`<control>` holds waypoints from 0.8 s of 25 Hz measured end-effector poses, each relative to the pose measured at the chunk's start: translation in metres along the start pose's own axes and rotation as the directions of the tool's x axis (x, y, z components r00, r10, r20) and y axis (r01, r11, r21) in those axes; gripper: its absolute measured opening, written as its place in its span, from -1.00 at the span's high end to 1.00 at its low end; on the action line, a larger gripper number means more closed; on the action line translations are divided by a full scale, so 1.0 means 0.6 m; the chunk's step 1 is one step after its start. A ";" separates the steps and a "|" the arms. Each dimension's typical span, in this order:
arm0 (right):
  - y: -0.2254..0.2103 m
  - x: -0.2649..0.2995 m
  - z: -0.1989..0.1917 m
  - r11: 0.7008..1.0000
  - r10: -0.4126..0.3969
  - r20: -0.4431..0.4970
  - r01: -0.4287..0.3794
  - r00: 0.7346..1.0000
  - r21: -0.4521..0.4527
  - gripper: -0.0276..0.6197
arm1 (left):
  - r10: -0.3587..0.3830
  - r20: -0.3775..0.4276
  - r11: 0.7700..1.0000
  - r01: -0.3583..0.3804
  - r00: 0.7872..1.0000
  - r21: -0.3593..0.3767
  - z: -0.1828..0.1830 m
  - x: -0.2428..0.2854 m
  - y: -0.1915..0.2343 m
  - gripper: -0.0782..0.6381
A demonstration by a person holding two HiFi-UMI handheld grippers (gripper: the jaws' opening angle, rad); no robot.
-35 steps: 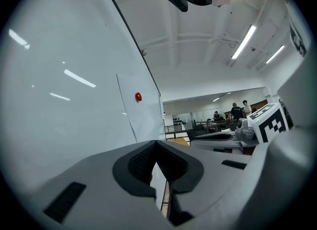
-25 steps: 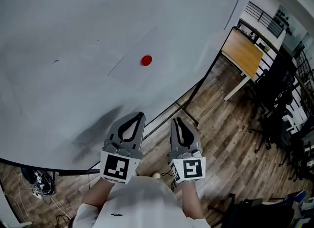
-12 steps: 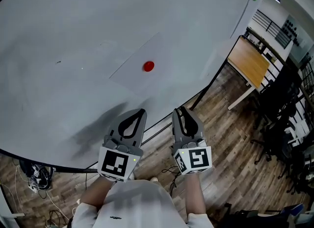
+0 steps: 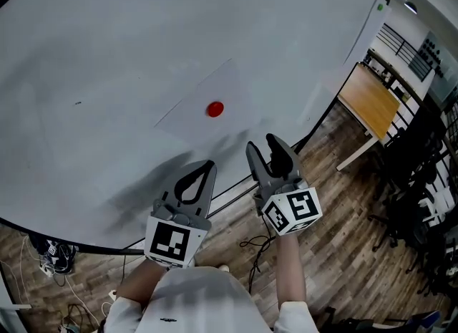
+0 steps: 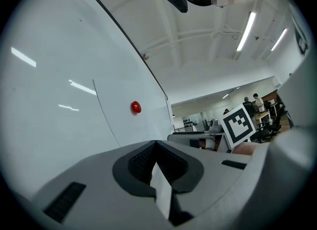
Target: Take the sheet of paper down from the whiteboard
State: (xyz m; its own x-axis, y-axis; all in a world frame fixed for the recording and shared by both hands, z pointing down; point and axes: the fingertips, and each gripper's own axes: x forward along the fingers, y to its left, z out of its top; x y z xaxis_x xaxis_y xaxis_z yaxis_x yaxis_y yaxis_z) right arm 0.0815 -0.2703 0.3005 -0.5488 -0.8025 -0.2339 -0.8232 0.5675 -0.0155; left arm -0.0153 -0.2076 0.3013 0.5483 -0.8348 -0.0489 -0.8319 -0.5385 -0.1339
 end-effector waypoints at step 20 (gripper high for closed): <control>-0.030 0.074 -0.033 0.946 0.266 -0.024 -0.256 0.964 0.201 0.19 | 0.045 -0.023 0.999 -0.045 0.999 -0.002 -0.014 0.026 0.011 0.76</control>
State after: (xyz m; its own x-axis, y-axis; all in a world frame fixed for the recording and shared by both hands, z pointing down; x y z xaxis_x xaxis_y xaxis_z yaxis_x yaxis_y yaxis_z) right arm 0.0690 -0.3199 0.3098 -0.7514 -0.6267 -0.2064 -0.6087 0.7791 -0.1498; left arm -0.0128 -0.2251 0.3080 0.5079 -0.8608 -0.0322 -0.8561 -0.5002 -0.1299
